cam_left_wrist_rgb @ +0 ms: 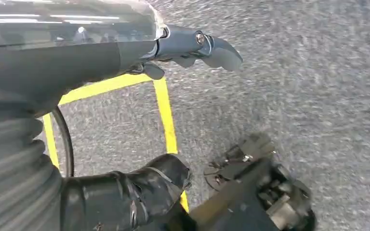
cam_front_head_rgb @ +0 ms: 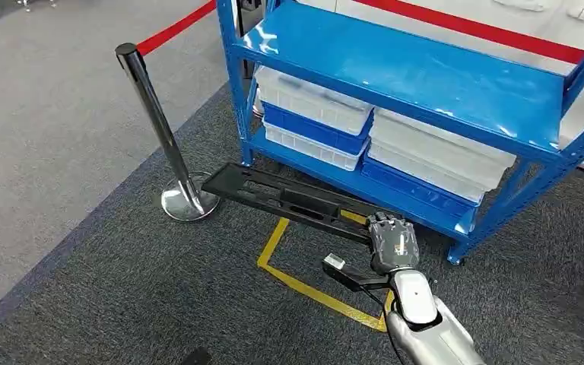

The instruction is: Take the parts from the cabinet and place them on the table.

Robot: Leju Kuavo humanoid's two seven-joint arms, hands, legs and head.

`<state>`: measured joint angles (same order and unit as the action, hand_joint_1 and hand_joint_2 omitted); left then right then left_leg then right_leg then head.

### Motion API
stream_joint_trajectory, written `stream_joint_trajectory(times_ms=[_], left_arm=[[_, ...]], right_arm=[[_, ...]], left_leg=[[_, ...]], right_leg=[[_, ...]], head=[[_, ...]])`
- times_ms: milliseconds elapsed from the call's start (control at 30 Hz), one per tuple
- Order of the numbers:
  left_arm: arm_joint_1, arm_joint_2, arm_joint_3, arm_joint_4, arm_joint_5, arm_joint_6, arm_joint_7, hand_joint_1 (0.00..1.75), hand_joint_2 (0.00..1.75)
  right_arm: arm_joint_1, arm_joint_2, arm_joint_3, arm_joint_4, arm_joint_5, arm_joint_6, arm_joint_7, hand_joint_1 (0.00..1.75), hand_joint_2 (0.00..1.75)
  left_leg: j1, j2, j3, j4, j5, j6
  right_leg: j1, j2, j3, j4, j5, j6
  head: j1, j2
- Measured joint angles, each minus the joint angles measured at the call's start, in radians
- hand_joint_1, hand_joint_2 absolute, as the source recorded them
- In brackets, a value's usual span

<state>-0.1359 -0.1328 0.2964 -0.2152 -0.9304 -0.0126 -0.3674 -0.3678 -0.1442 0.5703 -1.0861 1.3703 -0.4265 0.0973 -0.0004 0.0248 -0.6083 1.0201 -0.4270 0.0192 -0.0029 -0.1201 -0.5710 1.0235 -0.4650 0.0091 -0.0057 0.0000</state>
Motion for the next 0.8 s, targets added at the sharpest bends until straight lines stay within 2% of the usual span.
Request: stream_joint_trajectory(times_ms=[33, 67, 100, 133, 167, 200, 233, 267, 300, 333, 433, 467, 500, 533, 567, 600, 633, 667, 700, 733, 767, 800], left_arm=[[0.001, 0.000, 0.000, 0.000, 0.000, 0.000, 0.000, 0.00, 1.75], [0.000, 0.000, 0.000, 0.000, 0.000, 0.000, -0.001, 0.00, 1.75], [-0.001, 0.000, 0.000, 0.000, 0.000, 0.000, -0.001, 0.00, 1.75], [-0.004, 0.000, 0.000, 0.000, -0.001, 0.000, -0.001, 0.00, 1.75], [-0.004, 0.000, 0.000, 0.000, -0.001, 0.000, -0.001, 0.00, 1.75], [-0.003, 0.000, 0.000, 0.000, -0.001, 0.000, -0.001, 0.00, 1.75], [-0.002, 0.000, 0.000, 0.000, -0.001, 0.000, -0.001, 0.00, 1.75], [-0.002, 0.000, 0.000, 0.000, -0.001, 0.000, -0.001, 0.00, 1.75], [-0.003, 0.000, 0.000, 0.000, -0.001, 0.000, -0.001, 0.00, 1.75], [-0.003, 0.000, 0.000, 0.000, -0.001, 0.000, -0.001, 0.00, 1.75], [-0.003, 0.000, 0.000, 0.000, -0.001, 0.000, -0.001, 0.00, 1.75], [-0.003, 0.000, 0.000, 0.000, -0.001, 0.000, -0.001, 0.00, 1.75], [-0.005, 0.000, 0.000, 0.000, -0.001, 0.000, -0.001, 0.00, 1.75], [-0.002, 0.000, 0.000, 0.000, -0.001, -0.001, -0.001, 0.00, 1.75], [0.001, 0.000, 0.000, 0.000, -0.001, -0.001, -0.001, 0.00, 1.75], [0.002, 0.002, 0.000, 0.000, -0.001, 0.000, -0.001, 0.00, 1.75], [0.004, 0.003, 0.000, 0.000, -0.001, 0.000, -0.001, 0.00, 1.75], [0.002, 0.003, 0.000, 0.000, -0.001, 0.000, -0.001, 0.00, 1.75], [-0.001, 0.003, 0.000, 0.000, -0.001, 0.000, -0.001, 0.00, 1.75], [-0.002, 0.003, 0.000, 0.000, -0.001, 0.000, -0.001, 0.00, 1.75], [-0.002, 0.003, 0.000, 0.000, -0.001, 0.000, -0.001, 0.00, 1.75], [-0.001, 0.003, 0.000, 0.000, -0.001, 0.000, -0.001, 0.00, 1.75]], right_arm=[[0.000, 0.000, -0.001, -0.004, 0.000, 0.000, 0.000, 1.75, 1.75], [0.000, -0.001, -0.003, -0.005, 0.000, -0.002, 0.000, 1.75, 1.75], [0.003, -0.001, -0.004, -0.005, 0.000, -0.006, 0.000, 1.75, 1.75], [0.008, -0.002, -0.005, -0.005, -0.001, -0.010, 0.000, 1.75, 1.75], [0.015, -0.005, -0.006, -0.005, -0.002, -0.014, 0.000, 1.75, 1.75], [0.022, -0.005, -0.006, -0.005, -0.004, -0.017, 0.000, 1.75, 1.75], [0.027, -0.005, -0.007, -0.005, -0.005, -0.017, 0.000, 1.75, 1.75], [0.031, -0.006, -0.008, -0.005, -0.005, -0.017, 0.000, 1.75, 1.75], [0.032, -0.007, -0.008, -0.005, -0.005, -0.017, 0.000, 1.75, 1.75], [0.032, -0.008, -0.009, -0.007, -0.005, -0.018, 0.000, 1.75, 1.75], [0.032, -0.008, -0.009, -0.007, -0.005, -0.018, 0.000, 1.75, 1.75], [0.032, -0.010, -0.010, -0.008, -0.005, -0.018, 0.000, 1.75, 1.75], [0.035, -0.016, -0.013, -0.008, -0.005, -0.018, 0.000, 1.75, 1.75], [0.037, -0.016, -0.015, -0.013, -0.005, -0.023, 0.000, 1.75, 1.75], [0.037, -0.015, -0.015, -0.016, -0.005, -0.023, 0.000, 1.75, 1.75], [0.037, -0.013, -0.015, -0.020, -0.005, -0.023, 0.000, 1.75, 1.75], [0.036, -0.016, -0.018, -0.021, -0.005, -0.023, 0.000, 1.75, 1.75], [0.037, -0.017, -0.019, -0.022, -0.005, -0.024, 0.002, 1.75, 1.75], [0.038, -0.017, -0.021, -0.021, -0.005, -0.024, 0.001, 1.75, 1.75], [0.039, -0.017, -0.021, -0.021, -0.006, -0.025, 0.001, 1.75, 1.75], [0.040, -0.017, -0.022, -0.021, -0.007, -0.025, 0.000, 1.75, 1.75], [0.041, -0.017, -0.023, -0.021, -0.008, -0.025, -0.002, 1.75, 1.75]], left_leg=[[0.009, -0.011, 0.007, -0.012, 0.008, 0.011], [0.009, -0.018, 0.007, -0.016, 0.011, 0.016], [0.010, -0.025, 0.005, -0.016, 0.013, 0.020], [0.010, -0.036, 0.003, -0.015, 0.014, 0.022], [0.009, -0.046, 0.002, -0.015, 0.015, 0.022], [0.009, -0.060, 0.002, -0.014, 0.015, 0.022], [0.009, -0.074, 0.002, -0.012, 0.015, 0.022], [0.009, -0.088, 0.002, -0.009, 0.015, 0.022], [0.009, -0.102, 0.002, -0.006, 0.014, 0.020], [0.010, -0.112, 0.002, -0.003, 0.012, 0.018], [0.010, -0.114, 0.002, -0.002, 0.012, 0.018], [0.010, -0.118, 0.002, -0.001, 0.011, 0.016], [0.006, -0.136, -0.008, 0.009, 0.009, 0.009], [0.013, -0.157, -0.017, 0.004, 0.016, -0.005], [0.015, -0.169, -0.018, 0.000, 0.020, -0.012], [0.010, -0.171, -0.022, 0.002, 0.018, -0.017], [0.008, -0.111, -0.027, 0.021, 0.003, -0.019], [0.008, -0.061, -0.052, 0.076, -0.034, -0.025], [0.011, -0.042, -0.088, 0.150, -0.072, -0.030], [0.014, -0.036, -0.125, 0.229, -0.107, -0.034], [0.015, -0.033, -0.155, 0.293, -0.128, -0.038], [0.016, -0.031, -0.165, 0.315, -0.124, -0.041]], right_leg=[[-0.006, 0.012, -0.004, 0.004, -0.010, 0.009], [-0.010, 0.063, -0.011, 0.028, -0.030, 0.013], [-0.010, 0.098, -0.039, 0.090, -0.070, 0.015], [-0.011, 0.112, -0.076, 0.170, -0.110, 0.017], [-0.011, 0.117, -0.114, 0.248, -0.140, 0.019], [-0.010, 0.119, -0.145, 0.307, -0.151, 0.020], [-0.011, 0.119, -0.148, 0.307, -0.132, 0.019], [-0.012, 0.120, -0.129, 0.262, -0.096, 0.018], [-0.013, 0.123, -0.092, 0.184, -0.049, 0.016], [-0.014, 0.132, -0.060, 0.114, -0.014, 0.013], [-0.014, 0.137, -0.053, 0.097, -0.006, 0.012], [-0.015, 0.150, -0.038, 0.066, 0.009, 0.011], [-0.020, 0.205, -0.015, 0.011, 0.000, 0.006], [-0.013, 0.185, -0.019, 0.017, -0.001, 0.004], [-0.012, 0.173, -0.017, 0.014, 0.001, -0.001], [-0.025, 0.160, -0.012, 0.003, 0.007, -0.010], [-0.021, 0.147, -0.006, -0.004, 0.010, -0.017], [-0.018, 0.132, -0.004, -0.006, 0.010, -0.028], [-0.016, 0.119, -0.005, -0.006, 0.010, -0.028], [-0.014, 0.106, -0.006, -0.005, 0.009, -0.029], [-0.013, 0.092, -0.007, -0.004, 0.008, -0.030], [-0.013, 0.079, -0.008, -0.003, 0.007, -0.029]], head=[[0.000, 0.000], [0.001, 0.000], [0.001, 0.000], [0.002, 0.000], [0.001, 0.000], [0.001, 0.000], [0.001, 0.000], [0.001, 0.000], [0.001, 0.000], [0.001, 0.000], [0.001, 0.000], [0.001, 0.000], [0.000, 0.000], [0.000, 0.000], [0.000, 0.000], [0.000, 0.000], [0.000, 0.000], [-0.008, 0.000], [-0.007, 0.000], [-0.008, 0.000], [-0.008, 0.000], [-0.008, 0.000]])
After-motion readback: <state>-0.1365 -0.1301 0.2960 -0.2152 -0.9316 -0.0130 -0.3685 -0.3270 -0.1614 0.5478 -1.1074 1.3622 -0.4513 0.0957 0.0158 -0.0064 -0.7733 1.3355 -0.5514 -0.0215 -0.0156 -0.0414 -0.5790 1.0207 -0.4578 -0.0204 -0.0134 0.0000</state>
